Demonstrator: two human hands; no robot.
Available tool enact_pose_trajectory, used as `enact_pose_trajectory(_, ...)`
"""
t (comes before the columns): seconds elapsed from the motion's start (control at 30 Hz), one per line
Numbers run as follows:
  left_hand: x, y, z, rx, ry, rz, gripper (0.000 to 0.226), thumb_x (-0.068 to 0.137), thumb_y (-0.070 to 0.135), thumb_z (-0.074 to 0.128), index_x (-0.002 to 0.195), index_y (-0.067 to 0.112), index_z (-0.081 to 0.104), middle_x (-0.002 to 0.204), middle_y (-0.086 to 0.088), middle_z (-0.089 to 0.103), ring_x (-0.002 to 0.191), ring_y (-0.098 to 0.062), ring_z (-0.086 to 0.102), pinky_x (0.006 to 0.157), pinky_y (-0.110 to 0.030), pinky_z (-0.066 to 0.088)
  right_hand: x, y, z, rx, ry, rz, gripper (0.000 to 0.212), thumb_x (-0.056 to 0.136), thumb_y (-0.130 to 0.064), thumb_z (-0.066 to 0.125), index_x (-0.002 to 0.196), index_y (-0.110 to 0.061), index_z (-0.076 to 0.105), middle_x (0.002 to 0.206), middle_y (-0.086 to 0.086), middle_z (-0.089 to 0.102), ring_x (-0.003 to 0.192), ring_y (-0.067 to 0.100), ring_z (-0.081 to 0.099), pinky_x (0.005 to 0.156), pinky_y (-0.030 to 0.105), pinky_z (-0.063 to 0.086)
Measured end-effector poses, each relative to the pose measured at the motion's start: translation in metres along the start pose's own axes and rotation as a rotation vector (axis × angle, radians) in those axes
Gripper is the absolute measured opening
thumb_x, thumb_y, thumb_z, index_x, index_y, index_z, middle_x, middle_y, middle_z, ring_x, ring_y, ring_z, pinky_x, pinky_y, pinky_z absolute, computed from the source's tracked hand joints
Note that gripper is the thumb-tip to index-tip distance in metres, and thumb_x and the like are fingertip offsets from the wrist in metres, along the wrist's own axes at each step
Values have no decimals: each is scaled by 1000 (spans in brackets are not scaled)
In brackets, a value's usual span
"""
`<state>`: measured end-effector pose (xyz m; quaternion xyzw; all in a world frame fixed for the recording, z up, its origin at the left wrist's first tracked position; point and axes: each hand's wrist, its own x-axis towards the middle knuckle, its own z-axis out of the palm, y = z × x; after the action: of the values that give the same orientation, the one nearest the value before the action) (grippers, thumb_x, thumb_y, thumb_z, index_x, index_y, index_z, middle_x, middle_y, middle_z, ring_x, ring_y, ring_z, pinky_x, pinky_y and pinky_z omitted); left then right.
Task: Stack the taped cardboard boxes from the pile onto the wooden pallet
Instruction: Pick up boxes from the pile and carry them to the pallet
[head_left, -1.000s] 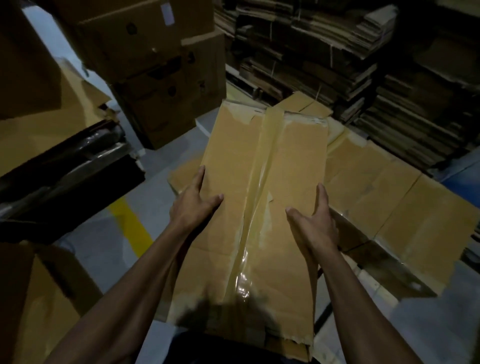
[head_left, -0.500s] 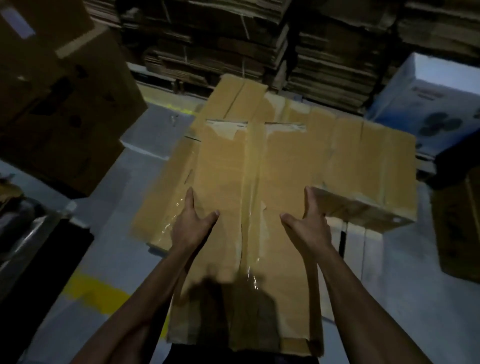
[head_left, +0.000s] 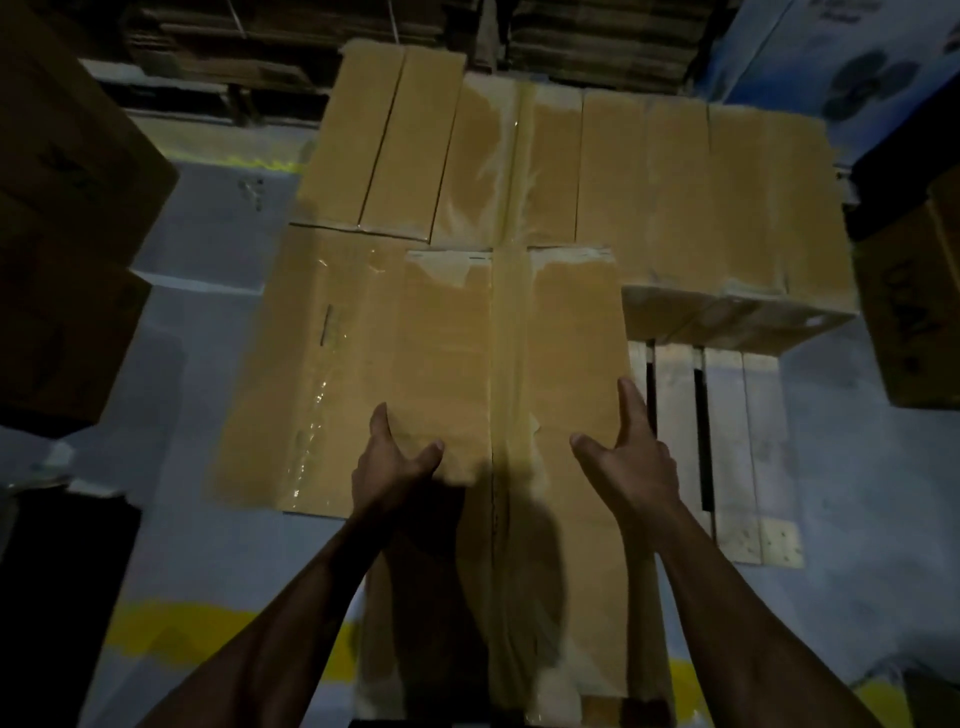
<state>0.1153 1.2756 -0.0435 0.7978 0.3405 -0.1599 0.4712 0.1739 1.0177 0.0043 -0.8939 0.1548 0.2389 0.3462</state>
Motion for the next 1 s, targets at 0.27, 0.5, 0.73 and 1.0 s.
enact_pose_trajectory(0.27,68,-54,40,23,-23,43,112,61,56,65,155,23,11,142,-9,52,126,-33,52,100,-36,41,75,59,76,52,-22,-6,91,89,-47,66,154,-48,3,150,3,45,127,35,51,104,47,40)
enact_pose_trajectory(0.5,130,-81,61,47,2,141,104,65,55,72,149,19,23,143,-3,46,128,-22,49,107,-41,42,129,78,118,98,-7,-14,90,90,-45,67,155,-46,4,154,0,40,133,35,45,108,46,34)
enact_pose_trajectory(0.73,189,-84,72,174,46,258,106,79,36,78,155,6,10,164,-11,4,151,-25,4,123,-39,12,169,76,143,159,48,-7,82,94,-47,61,156,-46,6,160,0,30,141,34,36,113,47,29)
enact_pose_trajectory(1.0,223,-100,97,711,102,323,117,78,83,27,154,-2,3,162,-22,-4,150,-35,-5,117,-43,-6,201,80,178,102,106,-4,83,97,-42,58,157,-39,3,160,4,28,138,31,38,106,44,35)
